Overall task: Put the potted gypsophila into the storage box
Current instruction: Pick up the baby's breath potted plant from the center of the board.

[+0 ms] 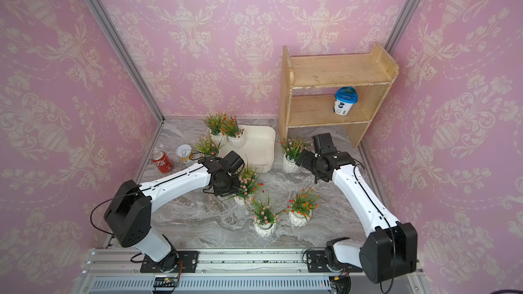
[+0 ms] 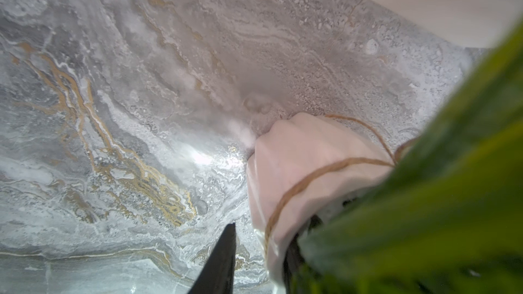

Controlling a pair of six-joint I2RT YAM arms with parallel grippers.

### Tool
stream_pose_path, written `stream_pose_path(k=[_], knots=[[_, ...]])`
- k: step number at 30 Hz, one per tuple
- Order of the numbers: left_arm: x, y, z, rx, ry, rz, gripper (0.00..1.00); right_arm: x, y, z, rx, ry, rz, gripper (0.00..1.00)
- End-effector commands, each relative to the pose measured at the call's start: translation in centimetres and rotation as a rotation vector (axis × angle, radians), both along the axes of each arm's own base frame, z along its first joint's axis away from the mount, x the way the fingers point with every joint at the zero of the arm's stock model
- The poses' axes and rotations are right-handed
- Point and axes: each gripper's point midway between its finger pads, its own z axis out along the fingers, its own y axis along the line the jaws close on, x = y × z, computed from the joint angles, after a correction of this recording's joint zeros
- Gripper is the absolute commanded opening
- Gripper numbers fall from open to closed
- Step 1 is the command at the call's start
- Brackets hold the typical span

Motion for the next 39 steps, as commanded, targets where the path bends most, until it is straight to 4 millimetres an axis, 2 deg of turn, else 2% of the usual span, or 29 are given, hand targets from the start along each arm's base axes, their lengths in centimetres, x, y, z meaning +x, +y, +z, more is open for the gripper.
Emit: stream_pose_path(k=[1, 15, 24, 39], knots=[[-0.6, 1.2, -0.8, 0.078, 0.028, -0.021, 0.25, 0.1, 0.0, -0.5, -0.003, 0.010, 0.010, 1.00], [-0.7, 1.3, -0.6, 0.084, 0.026, -0.024, 0.13, -0.2, -0.2, -1.0, -0.011, 0.020, 0.003, 1.00], [-0.7, 1.5, -0.2, 0.090, 0.017, -0.020, 0.01, -0.1, -0.2, -1.1, -0.009, 0.021, 0.003, 1.00], [0.1, 3.0, 3.3, 0.132, -0.045, -0.053, 0.00, -0.2, -0.3, -1.4, -0.010, 0.025, -0.001, 1.00]])
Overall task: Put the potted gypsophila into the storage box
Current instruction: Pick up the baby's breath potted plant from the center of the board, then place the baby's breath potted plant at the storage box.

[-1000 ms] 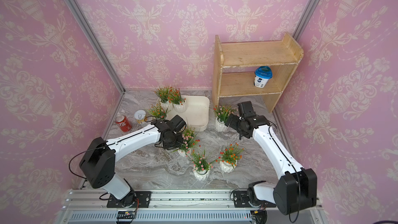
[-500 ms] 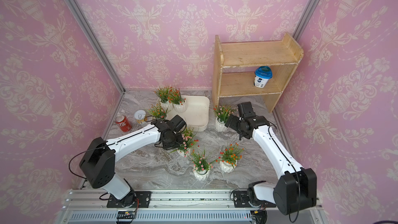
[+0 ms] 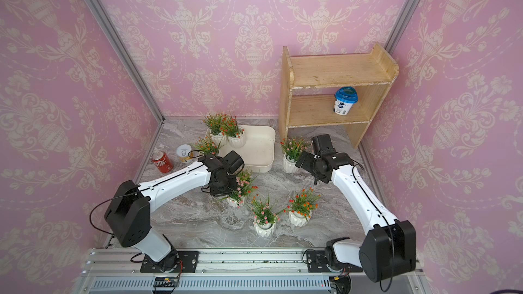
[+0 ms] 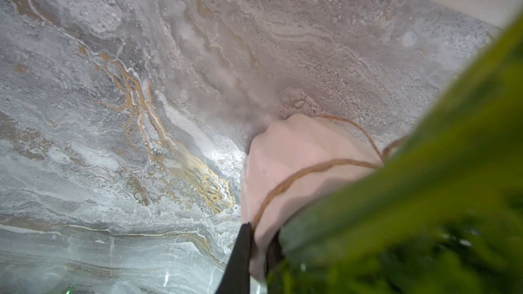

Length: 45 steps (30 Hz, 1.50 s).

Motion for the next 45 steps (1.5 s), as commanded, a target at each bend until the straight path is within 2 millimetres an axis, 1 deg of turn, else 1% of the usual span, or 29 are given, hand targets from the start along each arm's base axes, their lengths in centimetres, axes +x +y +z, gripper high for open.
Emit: stream_pose_path(k=[1, 5, 10, 15, 17, 19, 23, 28, 32, 36, 40, 42, 45], knots=[[0.8, 1.0, 2.7, 0.003, -0.062, -0.012, 0.00, -0.1, -0.3, -0.5, -0.007, 0.012, -0.001, 1.00], [1.3, 2.2, 4.2, -0.001, -0.090, 0.005, 0.00, 0.0, -0.2, -0.5, -0.006, 0.012, 0.000, 1.00], [2.1, 3.6, 6.6, -0.008, -0.133, 0.022, 0.00, 0.1, -0.2, -0.6, -0.002, 0.013, -0.002, 1.00], [3.2, 4.6, 9.1, -0.017, -0.169, 0.020, 0.00, 0.3, -0.1, -0.5, 0.002, 0.013, -0.001, 1.00], [3.9, 4.9, 9.9, -0.037, -0.185, 0.024, 0.00, 0.3, -0.1, -0.6, 0.003, 0.016, 0.000, 1.00], [4.9, 5.3, 10.9, -0.060, -0.208, 0.036, 0.00, 0.3, 0.0, -0.6, 0.003, 0.017, 0.000, 1.00], [7.1, 5.4, 12.9, -0.078, -0.274, 0.031, 0.00, 0.3, -0.1, -0.4, 0.000, 0.015, 0.002, 1.00], [10.2, 4.8, 14.6, -0.100, -0.328, 0.018, 0.00, 0.2, -0.1, -0.3, -0.002, 0.016, -0.001, 1.00], [12.2, 3.8, 14.9, -0.114, -0.348, 0.004, 0.00, 0.1, -0.3, -0.2, -0.009, 0.017, -0.001, 0.99], [14.0, 2.8, 14.0, -0.124, -0.344, -0.004, 0.00, 0.0, -0.4, 0.0, -0.014, 0.016, 0.000, 1.00], [15.7, 1.5, 13.8, -0.157, -0.351, -0.012, 0.00, -0.1, -0.5, 0.0, -0.021, 0.019, 0.002, 1.00], [16.4, 1.3, 13.7, -0.151, -0.357, -0.017, 0.00, -0.2, -0.6, 0.0, -0.023, 0.021, 0.001, 0.99], [17.2, 1.0, 12.9, -0.138, -0.353, -0.029, 0.00, -0.2, -0.6, -0.1, -0.020, 0.022, -0.002, 1.00]])
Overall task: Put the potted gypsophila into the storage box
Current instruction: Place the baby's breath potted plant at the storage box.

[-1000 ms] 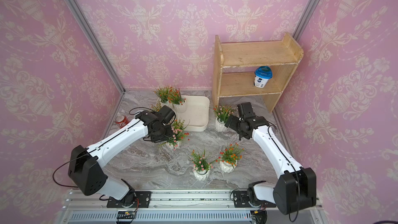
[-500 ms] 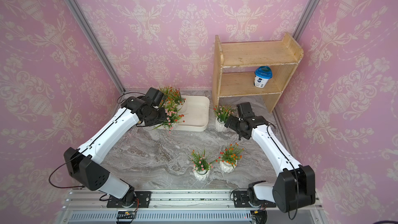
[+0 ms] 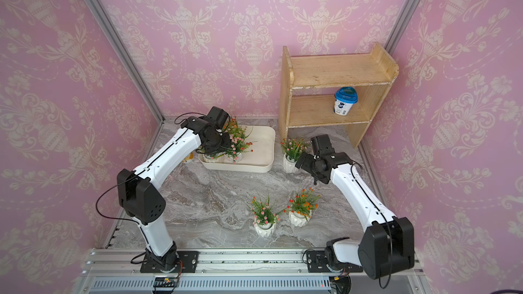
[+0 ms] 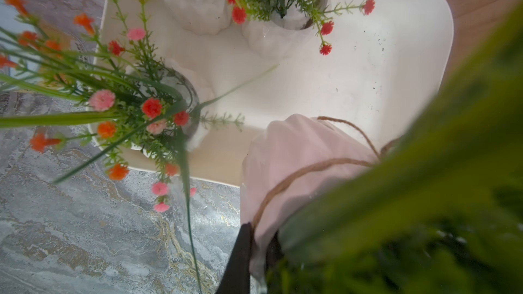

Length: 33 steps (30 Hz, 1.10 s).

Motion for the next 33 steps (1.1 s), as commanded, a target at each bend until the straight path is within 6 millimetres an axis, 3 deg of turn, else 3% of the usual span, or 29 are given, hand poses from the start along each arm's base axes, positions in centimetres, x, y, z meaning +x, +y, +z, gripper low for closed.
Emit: stream_pose_path(k=[1, 11, 33], knots=[[2.0, -0.8, 2.0, -0.035, -0.082, -0.033, 0.00, -0.1, -0.4, 0.6, -0.014, -0.006, 0.003, 1.00], [2.1, 0.0, -2.2, 0.016, 0.000, -0.030, 0.00, -0.4, -0.7, 0.5, -0.018, -0.003, -0.001, 1.00], [1.0, 2.4, -7.6, 0.057, 0.107, 0.007, 0.00, -0.8, -0.9, -0.8, -0.023, 0.025, -0.009, 0.99]])
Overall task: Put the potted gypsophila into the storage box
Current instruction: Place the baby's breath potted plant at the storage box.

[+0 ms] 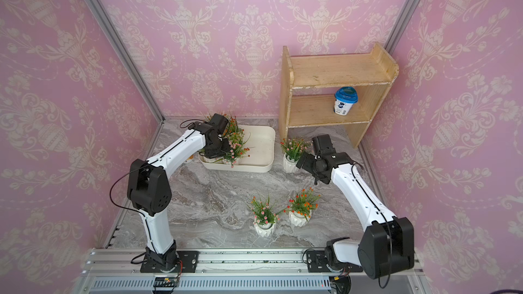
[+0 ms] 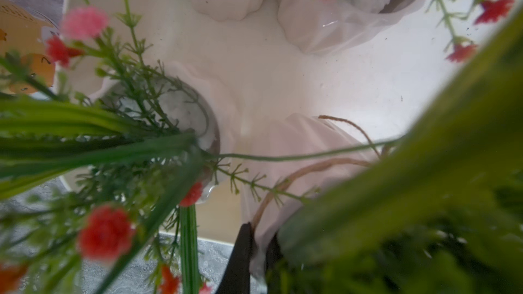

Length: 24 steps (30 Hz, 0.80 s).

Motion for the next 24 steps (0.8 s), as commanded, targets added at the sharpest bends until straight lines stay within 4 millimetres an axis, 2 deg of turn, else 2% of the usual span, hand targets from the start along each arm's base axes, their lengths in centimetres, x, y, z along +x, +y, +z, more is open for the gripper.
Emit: stream_pose_path(k=[1, 11, 19, 24], knots=[[-0.2, 0.1, -0.9, 0.001, 0.021, -0.012, 0.00, -0.8, -0.6, -0.6, -0.022, 0.021, 0.000, 0.99], [-0.6, 0.0, -2.8, -0.003, 0.062, -0.008, 0.00, -0.9, -0.6, -1.0, -0.021, 0.030, -0.003, 1.00], [-0.5, 0.3, -3.3, 0.021, 0.070, -0.012, 0.00, -1.0, -0.7, -1.1, -0.022, 0.030, -0.005, 1.00], [-0.8, 0.6, -4.0, 0.040, 0.085, -0.012, 0.04, -1.1, -0.7, -1.2, -0.022, 0.035, -0.006, 1.00]])
